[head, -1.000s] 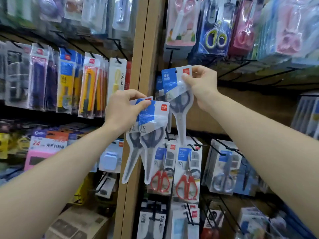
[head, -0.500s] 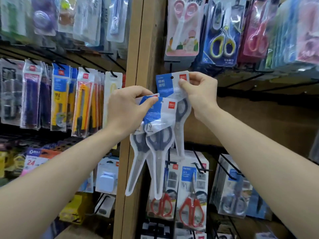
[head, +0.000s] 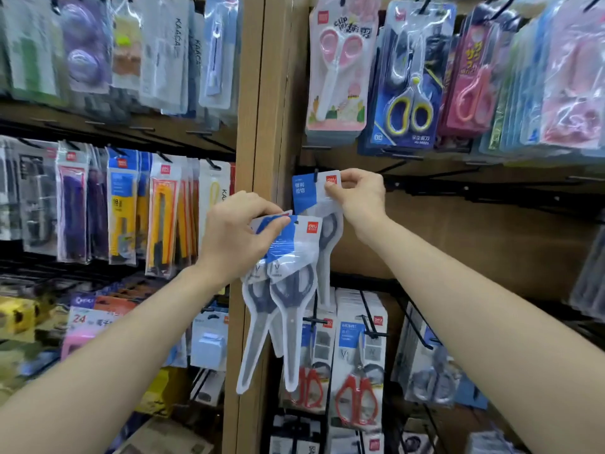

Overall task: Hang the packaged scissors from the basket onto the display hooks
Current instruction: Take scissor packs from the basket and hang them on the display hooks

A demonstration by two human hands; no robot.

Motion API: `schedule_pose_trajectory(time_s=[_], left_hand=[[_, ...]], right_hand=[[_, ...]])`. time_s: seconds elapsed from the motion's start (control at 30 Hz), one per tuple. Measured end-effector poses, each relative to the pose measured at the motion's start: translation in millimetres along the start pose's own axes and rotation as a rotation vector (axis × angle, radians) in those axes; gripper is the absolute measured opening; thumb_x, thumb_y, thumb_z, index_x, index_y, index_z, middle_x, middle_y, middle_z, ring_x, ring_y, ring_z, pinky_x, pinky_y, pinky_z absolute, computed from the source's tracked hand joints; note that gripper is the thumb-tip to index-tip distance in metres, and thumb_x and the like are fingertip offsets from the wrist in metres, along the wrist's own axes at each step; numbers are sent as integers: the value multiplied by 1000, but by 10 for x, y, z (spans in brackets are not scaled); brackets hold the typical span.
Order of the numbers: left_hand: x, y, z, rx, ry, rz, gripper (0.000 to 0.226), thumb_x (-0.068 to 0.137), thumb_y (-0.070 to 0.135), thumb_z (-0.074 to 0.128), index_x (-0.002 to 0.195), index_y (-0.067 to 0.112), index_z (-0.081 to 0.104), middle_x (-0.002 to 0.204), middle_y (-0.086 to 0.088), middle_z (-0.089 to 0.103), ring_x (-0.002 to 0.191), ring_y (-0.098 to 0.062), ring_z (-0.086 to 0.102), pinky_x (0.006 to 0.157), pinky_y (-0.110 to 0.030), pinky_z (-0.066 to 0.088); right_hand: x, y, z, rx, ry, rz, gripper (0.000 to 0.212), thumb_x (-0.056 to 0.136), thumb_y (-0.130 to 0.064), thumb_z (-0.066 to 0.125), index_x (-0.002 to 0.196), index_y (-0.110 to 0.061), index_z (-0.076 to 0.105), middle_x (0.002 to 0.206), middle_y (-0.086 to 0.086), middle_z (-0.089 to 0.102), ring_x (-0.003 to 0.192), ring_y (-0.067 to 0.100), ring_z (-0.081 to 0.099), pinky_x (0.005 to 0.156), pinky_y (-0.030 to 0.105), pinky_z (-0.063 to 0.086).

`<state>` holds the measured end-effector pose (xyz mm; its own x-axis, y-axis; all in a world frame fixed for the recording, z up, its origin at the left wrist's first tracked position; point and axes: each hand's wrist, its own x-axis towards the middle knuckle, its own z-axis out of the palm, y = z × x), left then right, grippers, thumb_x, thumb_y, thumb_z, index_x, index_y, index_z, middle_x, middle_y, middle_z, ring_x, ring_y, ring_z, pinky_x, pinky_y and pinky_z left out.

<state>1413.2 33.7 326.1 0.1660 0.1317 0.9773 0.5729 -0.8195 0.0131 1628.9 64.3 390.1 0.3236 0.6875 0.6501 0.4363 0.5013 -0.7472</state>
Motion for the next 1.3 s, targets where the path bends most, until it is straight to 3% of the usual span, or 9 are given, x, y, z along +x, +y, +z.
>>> schedule_pose_trajectory(time_s=[0.23, 0.37, 0.47, 0.57, 0.67, 0.8, 0.97, 1.1, 1.3], left_hand=[[-3, 63, -53, -115, -2, -136, 6, 88, 13, 82, 90, 9, 78, 83, 7, 69, 79, -2, 60, 73, -8, 42], [43, 84, -68, -179, 18, -220, 8, 90, 19, 80, 93, 13, 78, 84, 12, 69, 83, 7, 63, 73, -7, 45], [88, 54, -59, -190, 60, -272, 10, 90, 24, 80, 93, 16, 78, 84, 16, 70, 84, 5, 65, 72, -9, 46], [105, 54, -35, -227, 86, -295, 8, 89, 27, 81, 92, 24, 75, 85, 18, 71, 85, -1, 69, 71, -14, 50], [115, 67, -15, -269, 131, -328, 9, 87, 25, 83, 91, 21, 76, 84, 15, 73, 82, -3, 70, 72, -18, 54], [137, 48, -41, -362, 128, -400, 7, 86, 23, 84, 88, 23, 78, 82, 14, 76, 81, -5, 72, 73, -24, 58], [178, 109, -178, -506, -10, -475, 11, 84, 19, 83, 91, 24, 78, 86, 11, 79, 84, -6, 75, 71, -24, 60], [175, 35, -334, -444, -197, -388, 21, 90, 18, 78, 111, 15, 78, 97, 4, 79, 94, -14, 75, 72, -31, 63], [228, -33, -165, -53, -70, -64, 6, 94, 18, 75, 97, 13, 74, 90, 9, 68, 84, -14, 56, 73, -31, 47]], right_hand=[[81, 180, 87, -155, 34, 140, 18, 92, -28, 76, 103, -14, 77, 102, 2, 75, 104, 21, 70, 89, 35, 56], [-346, 184, -36, 108, 67, 90, 23, 98, -32, 68, 111, -15, 74, 103, -1, 73, 104, 13, 66, 92, 32, 54], [-736, 172, -135, 298, -141, 51, 24, 99, -37, 66, 108, -17, 74, 105, 8, 75, 97, 12, 67, 89, 32, 55], [-900, 189, -185, 353, -362, 80, 26, 91, -29, 76, 116, -20, 72, 114, 1, 77, 109, 18, 71, 96, 39, 58], [-970, 191, -112, 513, -526, 183, 40, 86, -20, 78, 124, -10, 69, 118, 10, 76, 113, 29, 72, 100, 45, 56], [-1006, 144, 8, 619, -566, 252, 34, 89, -13, 75, 122, -4, 69, 118, 15, 75, 112, 32, 72, 100, 45, 56], [-1052, 113, 70, 718, -468, 342, 26, 95, -6, 69, 120, -3, 68, 114, 15, 76, 104, 29, 75, 82, 34, 60], [-1035, 101, 31, 760, -423, 371, 29, 95, -8, 69, 124, -4, 67, 118, 16, 75, 108, 32, 73, 87, 41, 59], [-1044, 89, -54, 767, -397, 344, 27, 100, -14, 64, 127, -9, 65, 122, 12, 74, 113, 29, 71, 95, 42, 58]])
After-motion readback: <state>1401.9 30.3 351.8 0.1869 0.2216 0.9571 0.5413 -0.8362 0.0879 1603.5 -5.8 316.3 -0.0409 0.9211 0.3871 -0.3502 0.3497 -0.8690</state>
